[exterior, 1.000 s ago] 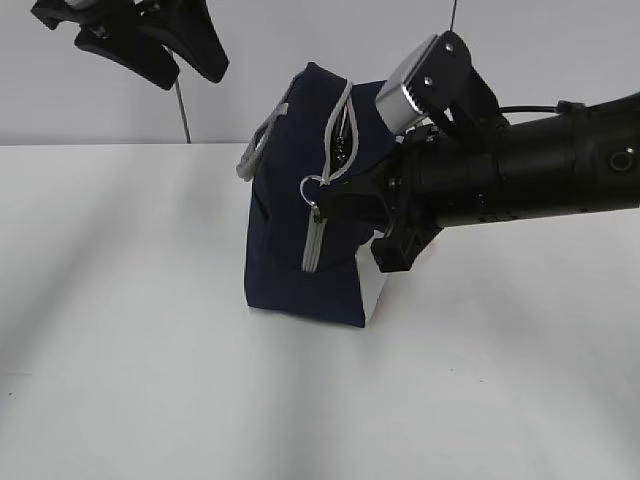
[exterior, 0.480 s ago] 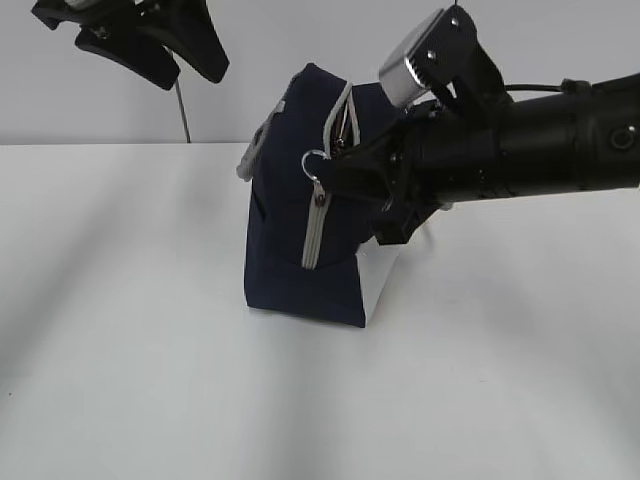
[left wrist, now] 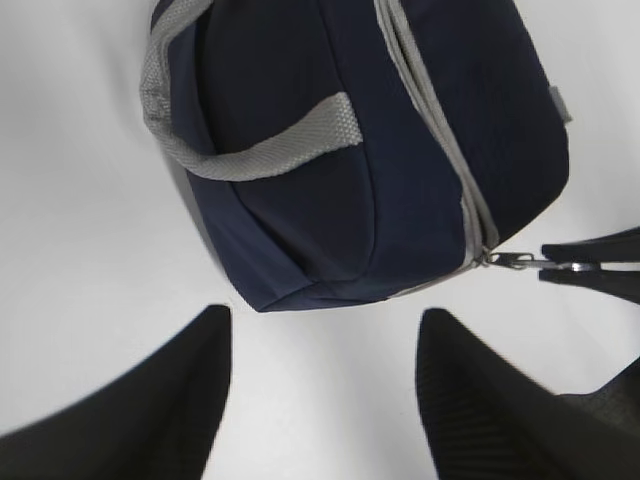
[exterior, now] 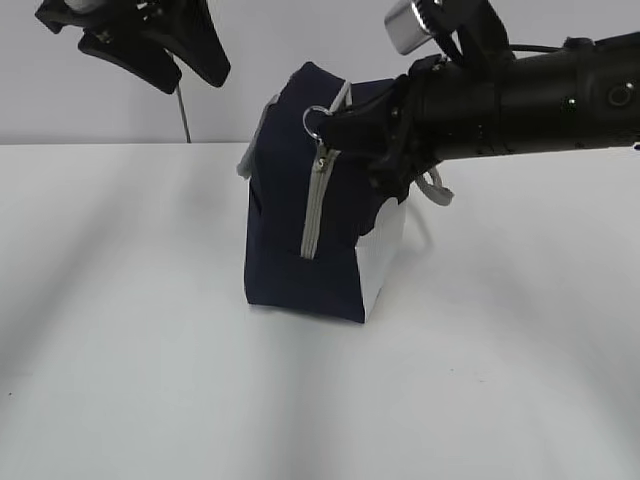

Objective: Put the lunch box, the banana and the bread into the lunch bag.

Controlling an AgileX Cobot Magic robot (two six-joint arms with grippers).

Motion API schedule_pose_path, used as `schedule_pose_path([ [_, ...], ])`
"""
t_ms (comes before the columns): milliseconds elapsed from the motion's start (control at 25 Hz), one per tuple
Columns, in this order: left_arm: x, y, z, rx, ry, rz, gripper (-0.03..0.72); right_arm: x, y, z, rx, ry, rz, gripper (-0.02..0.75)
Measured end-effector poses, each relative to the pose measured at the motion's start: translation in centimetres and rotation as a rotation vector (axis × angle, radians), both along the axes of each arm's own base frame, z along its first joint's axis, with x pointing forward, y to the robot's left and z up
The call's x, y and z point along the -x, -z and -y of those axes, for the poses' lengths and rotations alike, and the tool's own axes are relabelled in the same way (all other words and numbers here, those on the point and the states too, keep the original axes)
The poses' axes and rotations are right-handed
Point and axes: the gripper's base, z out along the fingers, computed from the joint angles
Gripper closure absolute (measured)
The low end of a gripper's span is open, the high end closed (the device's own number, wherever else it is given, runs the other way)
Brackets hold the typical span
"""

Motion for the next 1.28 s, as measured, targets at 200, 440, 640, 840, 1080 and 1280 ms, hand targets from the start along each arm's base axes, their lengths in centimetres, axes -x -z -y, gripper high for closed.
schedule_pose_path([
  [200,-0.5,0.8,0.2,-0.01,0.018,-0.013,0.282,-1.2,-0.1,-0.2,0.003,0.02,0.008,0.754],
  [440,-0.8,1.3,0.5,-0.005,0.042,-0.02,0.288,-2.0,-0.9,-0.2,0.005,0.051,0.035,0.754],
  [640,-1.2,2.1,0.8,-0.012,0.072,-0.029,0.293,-2.4,-1.5,-0.2,0.003,0.067,0.054,0.754],
  [840,-1.3,2.1,0.7,-0.013,0.102,-0.018,0.302,-2.9,-0.7,-0.3,-0.002,0.078,0.019,0.754],
  [1080,-1.9,2.6,-0.5,0.077,0.129,-0.023,0.312,-3.2,-0.2,-0.3,-0.04,0.097,-0.038,0.754],
  [1280,-2.7,3.6,-2.3,0.135,0.152,-0.012,0.314,-3.1,-0.3,-0.5,-0.096,0.099,-0.097,0.754],
])
